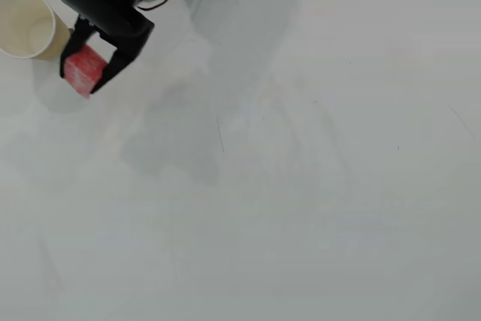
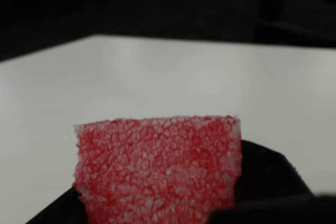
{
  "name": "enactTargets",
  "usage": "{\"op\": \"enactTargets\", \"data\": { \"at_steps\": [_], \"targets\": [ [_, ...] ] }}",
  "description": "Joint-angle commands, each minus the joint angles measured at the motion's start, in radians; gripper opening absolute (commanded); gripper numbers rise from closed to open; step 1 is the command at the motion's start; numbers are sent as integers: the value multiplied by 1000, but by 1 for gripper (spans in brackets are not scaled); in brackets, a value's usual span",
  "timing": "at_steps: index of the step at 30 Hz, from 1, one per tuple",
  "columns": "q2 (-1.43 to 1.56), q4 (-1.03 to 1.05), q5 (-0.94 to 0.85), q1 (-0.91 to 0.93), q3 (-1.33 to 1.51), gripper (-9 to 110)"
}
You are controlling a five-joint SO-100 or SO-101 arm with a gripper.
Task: Pick up the cube and drop it in the cup.
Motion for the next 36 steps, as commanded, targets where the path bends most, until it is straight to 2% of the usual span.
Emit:
{"op": "enactTargets", "data": {
  "at_steps": [1,21,31,36],
  "targets": [
    [64,-5,-8,64,-35,0],
    [130,48,-8,360,-52,0],
    [161,78,-9,446,-31,0],
    [172,156,-12,471,-15,0]
  ]
}}
